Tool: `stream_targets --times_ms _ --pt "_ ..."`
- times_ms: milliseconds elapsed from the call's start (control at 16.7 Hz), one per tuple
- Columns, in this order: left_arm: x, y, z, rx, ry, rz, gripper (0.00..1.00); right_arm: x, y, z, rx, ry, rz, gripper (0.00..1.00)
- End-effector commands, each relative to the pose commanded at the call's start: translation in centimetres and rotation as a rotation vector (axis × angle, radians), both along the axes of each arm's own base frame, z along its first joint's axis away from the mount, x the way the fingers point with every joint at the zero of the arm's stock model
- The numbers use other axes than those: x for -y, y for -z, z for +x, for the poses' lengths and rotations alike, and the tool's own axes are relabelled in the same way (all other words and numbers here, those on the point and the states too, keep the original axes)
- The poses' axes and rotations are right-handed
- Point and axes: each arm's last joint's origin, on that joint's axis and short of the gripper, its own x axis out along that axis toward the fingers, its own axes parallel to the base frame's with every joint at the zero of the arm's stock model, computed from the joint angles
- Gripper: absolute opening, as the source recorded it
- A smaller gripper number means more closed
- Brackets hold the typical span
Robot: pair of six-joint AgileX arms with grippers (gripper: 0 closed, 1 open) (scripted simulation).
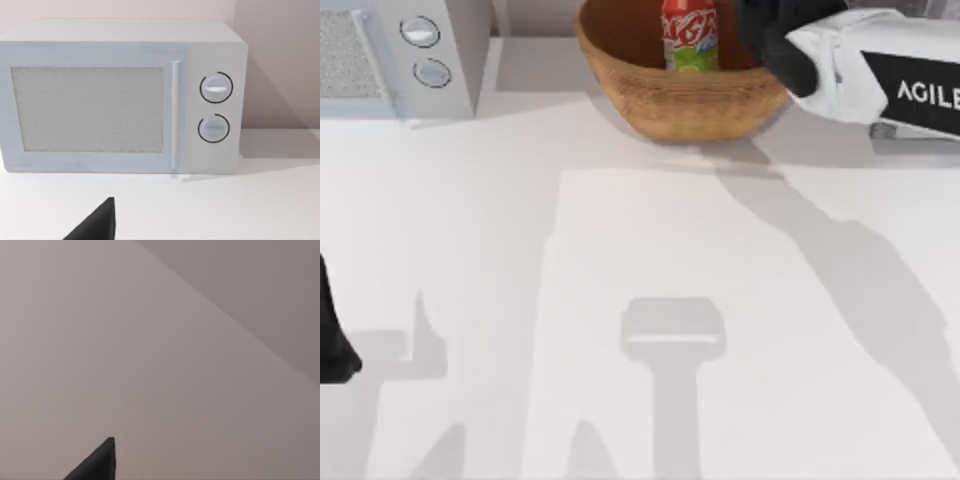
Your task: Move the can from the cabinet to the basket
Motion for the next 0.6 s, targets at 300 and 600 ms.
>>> stream_targets --times_ms 300,600 --pt "0.0 0.0 0.0 0.0 0.0 0.0 1.0 7.1 -6.4 -5.7 0.021 0.013 0.005 1.0" --pt "0.0 0.0 0.0 0.0 0.0 0.0 1.0 15.0 -9.4 -15.8 0.043 0.014 0.011 1.0"
